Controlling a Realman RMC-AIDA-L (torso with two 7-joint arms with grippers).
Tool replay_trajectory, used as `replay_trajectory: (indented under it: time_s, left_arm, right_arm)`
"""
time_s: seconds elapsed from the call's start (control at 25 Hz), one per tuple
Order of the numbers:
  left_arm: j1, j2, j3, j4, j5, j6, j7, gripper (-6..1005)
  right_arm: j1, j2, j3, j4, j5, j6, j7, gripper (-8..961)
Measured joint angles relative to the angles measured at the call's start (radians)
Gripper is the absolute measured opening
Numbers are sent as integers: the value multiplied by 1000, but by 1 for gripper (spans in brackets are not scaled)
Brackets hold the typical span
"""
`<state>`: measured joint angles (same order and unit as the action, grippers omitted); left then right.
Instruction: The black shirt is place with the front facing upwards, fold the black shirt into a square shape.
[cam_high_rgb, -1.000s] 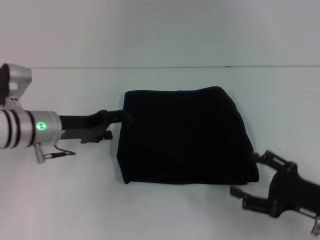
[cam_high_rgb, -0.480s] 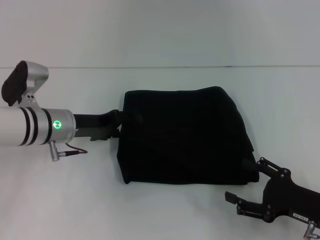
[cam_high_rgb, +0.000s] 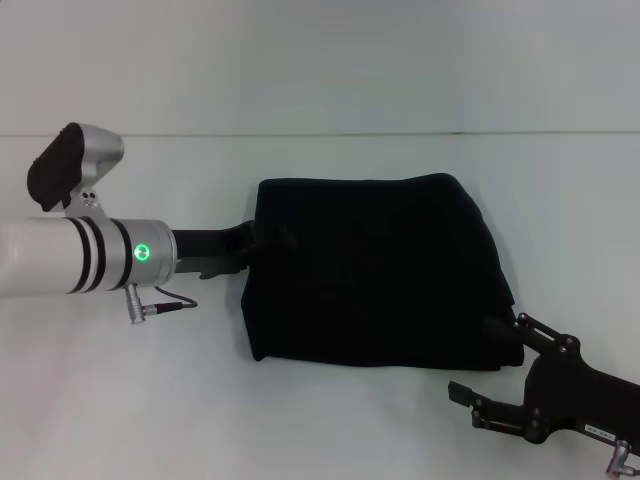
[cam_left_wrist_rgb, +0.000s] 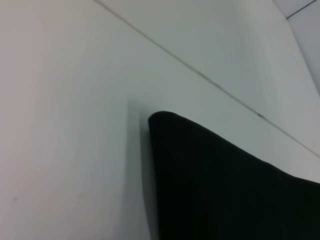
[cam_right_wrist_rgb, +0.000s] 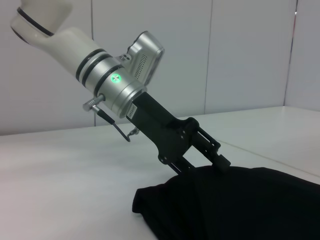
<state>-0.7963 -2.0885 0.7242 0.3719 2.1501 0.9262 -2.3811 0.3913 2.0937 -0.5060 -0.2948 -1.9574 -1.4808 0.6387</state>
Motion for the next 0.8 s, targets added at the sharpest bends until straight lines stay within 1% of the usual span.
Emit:
replay_trajectory:
  time_s: [0.08, 0.52, 0.72, 0.8]
  left_arm:
    - [-2, -4, 3, 2, 0, -7, 2, 699]
    - [-7, -13, 6, 7, -8, -22, 25, 449]
    - [-8, -20, 0, 8, -10, -37, 26, 211]
    - [-8, -25, -2, 8, -31, -58, 29, 159]
  right_arm:
    - [0, 0, 0, 0, 0, -1, 2, 946]
    - [2, 1, 4, 0, 4, -4, 2, 946]
    - [5, 2, 7, 0, 5, -4, 2, 946]
    - [5, 2, 7, 0, 5, -4, 2, 946]
